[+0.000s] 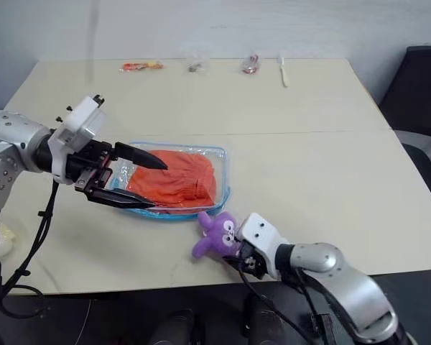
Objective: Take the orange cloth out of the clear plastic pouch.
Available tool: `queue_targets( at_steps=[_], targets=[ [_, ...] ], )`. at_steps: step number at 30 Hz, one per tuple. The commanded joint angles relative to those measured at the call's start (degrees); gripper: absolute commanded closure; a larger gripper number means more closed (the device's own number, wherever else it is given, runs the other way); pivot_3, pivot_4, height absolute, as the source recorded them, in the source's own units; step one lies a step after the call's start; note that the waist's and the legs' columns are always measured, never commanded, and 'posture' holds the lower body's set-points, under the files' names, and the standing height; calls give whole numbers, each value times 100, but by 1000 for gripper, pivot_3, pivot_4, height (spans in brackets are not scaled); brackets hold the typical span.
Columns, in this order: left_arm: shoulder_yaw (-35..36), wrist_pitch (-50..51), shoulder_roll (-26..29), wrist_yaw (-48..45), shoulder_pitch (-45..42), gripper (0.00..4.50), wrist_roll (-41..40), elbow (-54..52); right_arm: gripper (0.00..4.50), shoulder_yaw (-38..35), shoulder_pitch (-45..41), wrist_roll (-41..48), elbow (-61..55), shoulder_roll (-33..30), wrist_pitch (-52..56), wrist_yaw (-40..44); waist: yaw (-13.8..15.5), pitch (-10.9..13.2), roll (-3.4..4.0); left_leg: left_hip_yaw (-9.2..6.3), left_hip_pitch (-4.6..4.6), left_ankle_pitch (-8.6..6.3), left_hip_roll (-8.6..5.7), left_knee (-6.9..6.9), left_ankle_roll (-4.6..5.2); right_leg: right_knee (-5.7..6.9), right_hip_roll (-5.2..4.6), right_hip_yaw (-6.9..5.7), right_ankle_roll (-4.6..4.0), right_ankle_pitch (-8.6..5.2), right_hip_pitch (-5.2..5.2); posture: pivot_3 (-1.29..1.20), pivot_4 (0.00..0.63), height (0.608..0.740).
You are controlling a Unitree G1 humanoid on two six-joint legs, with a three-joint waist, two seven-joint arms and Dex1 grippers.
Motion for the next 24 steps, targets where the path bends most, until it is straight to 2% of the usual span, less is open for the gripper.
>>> queue_targets(
  at_steps=[1,7,14,20,24],
  targets=[
    [135,-110,46,-9,-25,405,66,-12,1886,-614,16,653,-469,-295,105,374,-2,0,0,0,0,0,0,-1,0,0,0,0,0,0,0,0,150,740],
    [200,-150,61,31,14,405,110,3,1886,-1228,-50,1117,-132,-922,-183,861,1,0,0,0,1,0,0,-1,0,0,0,1,0,0,0,0,150,740],
    [240,-131,68,111,-57,405,123,33,1886,-1320,-165,1309,299,-1297,-634,1277,4,0,-1,0,1,0,0,-2,0,0,-1,1,0,0,0,0,150,740],
    [230,-114,54,181,-90,405,109,20,1886,-928,-834,893,1403,-1180,-1244,1328,5,0,-1,3,1,0,0,1,0,3,-2,2,1,1,0,0,150,740],
    [207,-99,5,241,-140,405,105,25,1886,-352,-1193,677,1980,-1036,-1548,1579,-4,0,-1,0,-1,0,1,-1,0,-1,-1,-3,1,0,0,0,150,740]
  ],
)
